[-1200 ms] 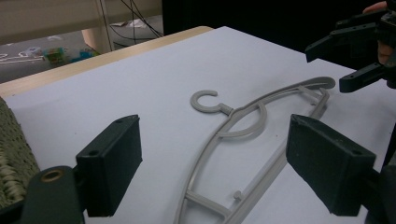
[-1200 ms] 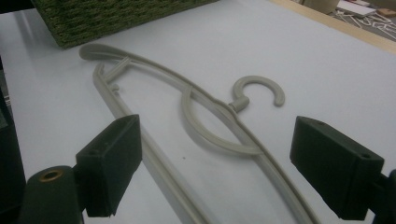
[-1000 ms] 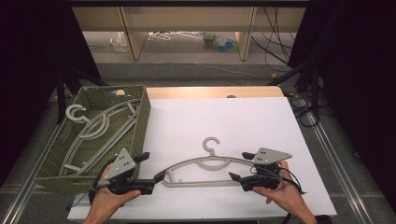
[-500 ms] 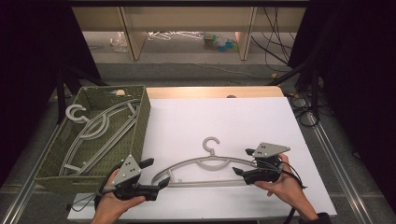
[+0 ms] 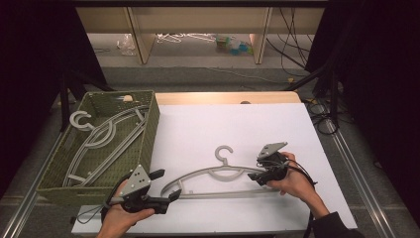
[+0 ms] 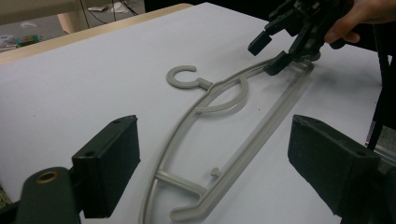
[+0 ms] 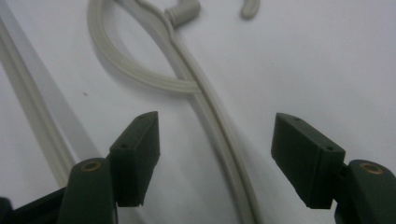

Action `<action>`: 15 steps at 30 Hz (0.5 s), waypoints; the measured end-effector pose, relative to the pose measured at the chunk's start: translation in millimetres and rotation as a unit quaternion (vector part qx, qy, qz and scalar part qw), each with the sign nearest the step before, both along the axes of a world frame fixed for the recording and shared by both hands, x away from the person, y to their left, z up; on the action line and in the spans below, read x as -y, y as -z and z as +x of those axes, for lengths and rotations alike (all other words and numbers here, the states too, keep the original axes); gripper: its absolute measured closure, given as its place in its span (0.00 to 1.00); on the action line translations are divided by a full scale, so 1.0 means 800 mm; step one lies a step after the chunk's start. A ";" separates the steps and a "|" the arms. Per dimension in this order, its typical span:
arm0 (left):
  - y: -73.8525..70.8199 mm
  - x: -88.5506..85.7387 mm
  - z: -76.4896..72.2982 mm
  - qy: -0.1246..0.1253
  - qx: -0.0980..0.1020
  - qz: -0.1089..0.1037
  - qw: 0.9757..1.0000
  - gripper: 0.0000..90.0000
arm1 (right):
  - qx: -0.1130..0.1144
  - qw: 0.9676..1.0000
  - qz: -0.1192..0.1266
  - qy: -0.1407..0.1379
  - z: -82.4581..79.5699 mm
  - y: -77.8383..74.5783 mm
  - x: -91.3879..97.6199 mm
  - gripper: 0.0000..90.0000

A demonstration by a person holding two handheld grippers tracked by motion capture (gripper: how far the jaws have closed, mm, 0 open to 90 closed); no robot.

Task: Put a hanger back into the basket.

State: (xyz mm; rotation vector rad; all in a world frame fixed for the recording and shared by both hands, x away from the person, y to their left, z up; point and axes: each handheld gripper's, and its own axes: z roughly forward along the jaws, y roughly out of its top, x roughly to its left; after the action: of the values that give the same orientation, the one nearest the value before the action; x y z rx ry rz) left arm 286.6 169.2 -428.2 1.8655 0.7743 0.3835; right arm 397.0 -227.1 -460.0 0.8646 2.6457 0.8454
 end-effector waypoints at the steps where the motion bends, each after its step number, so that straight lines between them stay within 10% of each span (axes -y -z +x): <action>1: 0.000 0.000 0.000 0.000 0.000 0.000 1.000 0.19 | 0.000 1.000 -0.012 -0.007 0.004 0.004 -0.002 0.40; 15: 0.003 0.001 0.000 0.007 -0.004 0.003 1.000 0.20 | -0.044 0.995 -0.067 -0.061 0.027 0.007 -0.020 0.71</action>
State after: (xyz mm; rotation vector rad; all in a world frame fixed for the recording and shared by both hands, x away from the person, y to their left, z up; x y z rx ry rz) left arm 286.8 168.2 -430.5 1.8778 0.7646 0.3700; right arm 418.5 -211.2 -465.8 0.7295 2.8195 0.6597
